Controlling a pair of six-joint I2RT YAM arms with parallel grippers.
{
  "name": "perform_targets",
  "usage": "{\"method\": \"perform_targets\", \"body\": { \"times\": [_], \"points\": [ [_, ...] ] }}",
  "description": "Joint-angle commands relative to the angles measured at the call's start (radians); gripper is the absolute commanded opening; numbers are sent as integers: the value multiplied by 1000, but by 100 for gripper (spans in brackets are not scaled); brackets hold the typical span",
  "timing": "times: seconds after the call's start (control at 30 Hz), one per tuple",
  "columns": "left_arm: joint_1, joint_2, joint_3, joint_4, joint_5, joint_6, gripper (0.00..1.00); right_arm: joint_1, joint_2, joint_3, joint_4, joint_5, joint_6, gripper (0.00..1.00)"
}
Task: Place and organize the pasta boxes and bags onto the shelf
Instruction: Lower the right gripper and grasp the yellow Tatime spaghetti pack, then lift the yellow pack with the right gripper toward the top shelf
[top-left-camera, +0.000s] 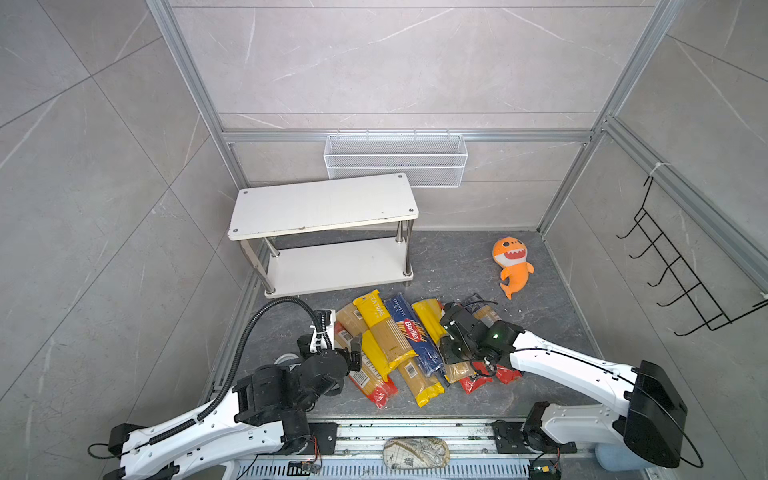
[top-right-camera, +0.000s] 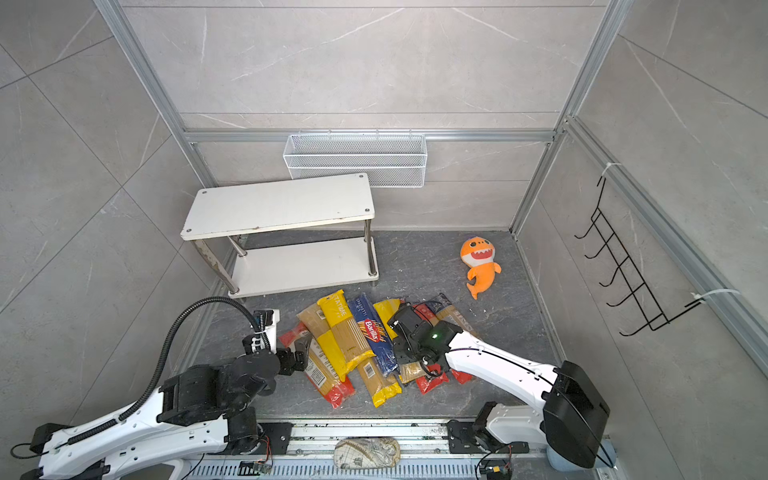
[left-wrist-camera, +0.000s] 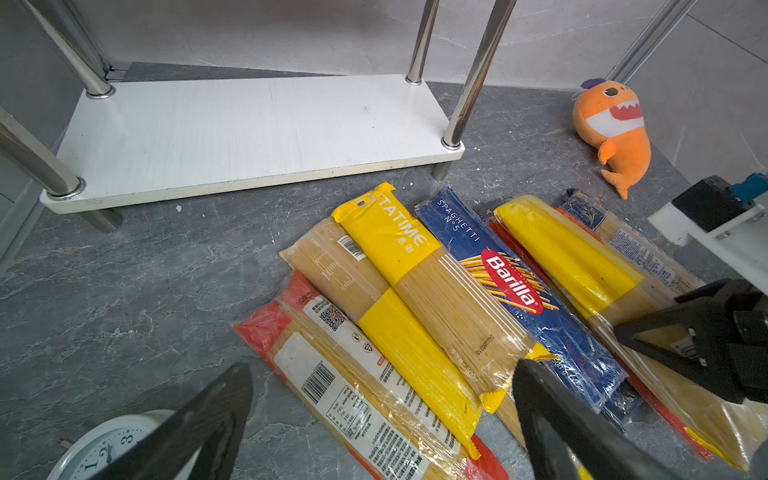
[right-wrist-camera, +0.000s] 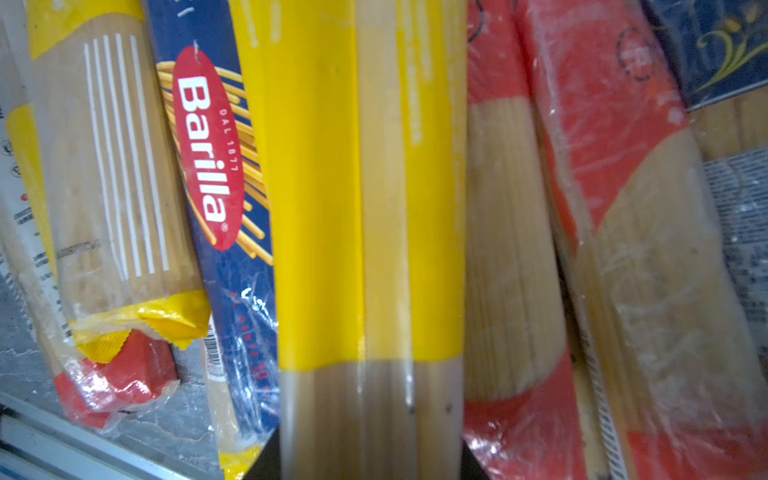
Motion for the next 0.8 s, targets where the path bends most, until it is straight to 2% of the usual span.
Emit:
{"method": "perform_targets", "body": {
  "times": [0.0, 0.27, 0.5, 0.63, 0.77],
  "points": [
    [-2, 11, 42, -13, -34, -17, 100, 6, -62, 69, 38, -9, 10, 0],
    [-2, 20, 61, -37, -34, -23, 100, 5, -150, 118, -2, -43, 12, 0],
    [-2, 20, 77, -69, -37, -33, 100, 5, -214, 291, -128, -11, -24, 0],
    [-2, 30, 100, -80, -40, -22, 100, 6, -162, 461, -190, 18, -70, 0],
    [-1, 54, 142, -96, -47, 1, 100, 6, -43, 656, -233, 52, -123, 0]
  ]
}}
